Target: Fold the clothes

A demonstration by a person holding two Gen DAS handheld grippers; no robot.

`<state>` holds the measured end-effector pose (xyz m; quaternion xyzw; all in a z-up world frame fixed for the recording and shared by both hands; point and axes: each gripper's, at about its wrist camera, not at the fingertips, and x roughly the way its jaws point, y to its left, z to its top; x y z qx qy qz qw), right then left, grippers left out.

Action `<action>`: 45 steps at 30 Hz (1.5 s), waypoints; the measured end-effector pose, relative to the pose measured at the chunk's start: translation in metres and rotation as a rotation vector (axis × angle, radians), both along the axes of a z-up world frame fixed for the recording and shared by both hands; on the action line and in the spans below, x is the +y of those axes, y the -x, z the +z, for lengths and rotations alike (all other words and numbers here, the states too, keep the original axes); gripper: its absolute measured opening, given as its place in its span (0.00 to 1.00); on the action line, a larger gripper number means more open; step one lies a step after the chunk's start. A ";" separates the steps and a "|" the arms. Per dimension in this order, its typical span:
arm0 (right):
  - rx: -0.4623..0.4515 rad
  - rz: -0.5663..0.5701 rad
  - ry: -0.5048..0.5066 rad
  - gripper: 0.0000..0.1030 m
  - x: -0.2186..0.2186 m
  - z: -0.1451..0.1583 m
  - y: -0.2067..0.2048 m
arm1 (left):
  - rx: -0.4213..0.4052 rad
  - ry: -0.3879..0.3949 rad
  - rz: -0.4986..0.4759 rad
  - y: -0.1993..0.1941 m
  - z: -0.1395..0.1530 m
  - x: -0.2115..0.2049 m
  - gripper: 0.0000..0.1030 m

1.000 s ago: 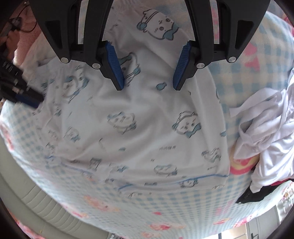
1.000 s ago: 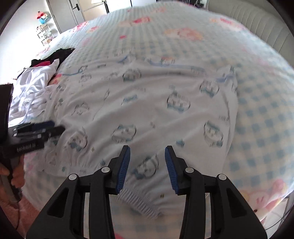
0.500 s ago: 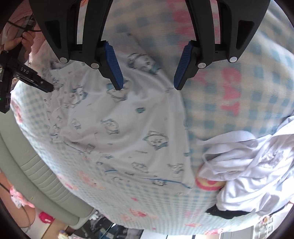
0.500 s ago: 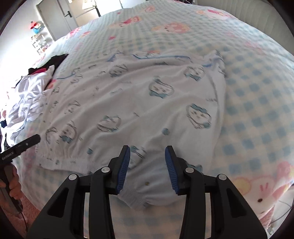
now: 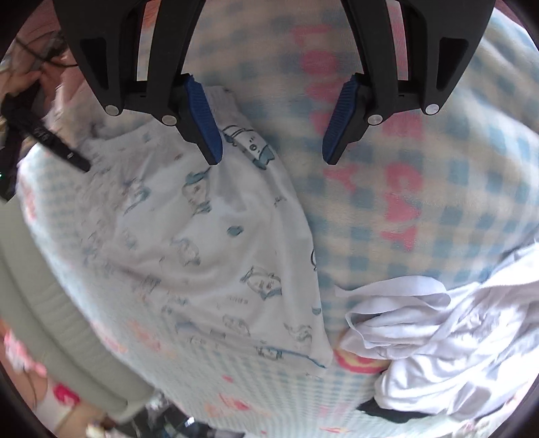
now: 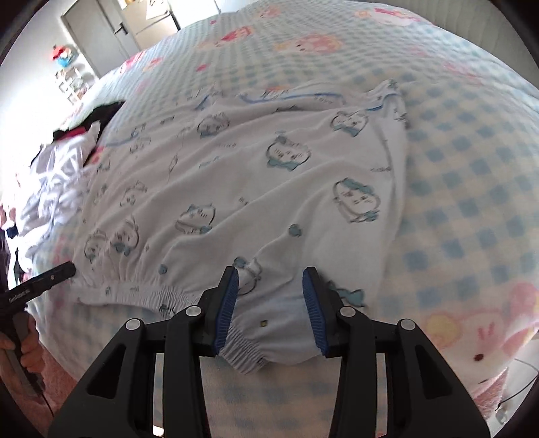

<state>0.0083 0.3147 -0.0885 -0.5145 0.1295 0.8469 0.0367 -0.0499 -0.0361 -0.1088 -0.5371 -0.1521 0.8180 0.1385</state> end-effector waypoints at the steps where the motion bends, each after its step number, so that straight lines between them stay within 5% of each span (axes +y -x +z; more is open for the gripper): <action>1: 0.002 -0.012 -0.001 0.39 0.002 0.000 0.000 | -0.006 -0.005 -0.005 0.002 -0.001 0.001 0.62; 6: -0.063 -0.016 -0.031 0.39 0.001 -0.019 0.004 | -0.046 0.125 -0.020 0.005 -0.008 0.009 0.62; 14: -0.047 -0.028 0.037 0.39 0.006 -0.011 -0.022 | -0.040 -0.137 -0.004 -0.003 -0.008 -0.003 0.62; 20: -0.092 -0.016 0.039 0.39 0.002 -0.021 -0.029 | -0.075 -0.076 -0.011 -0.003 -0.017 0.007 0.62; 24: -0.141 -0.043 -0.158 0.37 0.005 -0.020 -0.041 | -0.064 0.011 0.049 -0.003 -0.013 -0.004 0.62; 26: -0.101 -0.046 -0.121 0.37 0.006 -0.010 -0.048 | -0.051 -0.026 0.038 -0.007 -0.006 -0.005 0.62; 30: 0.019 -0.029 0.020 0.40 0.004 0.016 -0.057 | -0.046 -0.258 -0.019 -0.012 -0.003 0.000 0.62; 35: -0.009 0.113 0.067 0.46 -0.025 0.005 -0.038 | -0.091 -0.168 -0.041 -0.011 -0.019 0.018 0.62; 39: -0.114 0.084 0.029 0.46 -0.028 -0.023 -0.028 | -0.117 -0.139 0.022 -0.009 -0.025 0.006 0.58; 45: -0.045 0.111 -0.048 0.46 -0.037 0.001 -0.035 | -0.028 -0.093 -0.027 -0.017 -0.005 0.001 0.58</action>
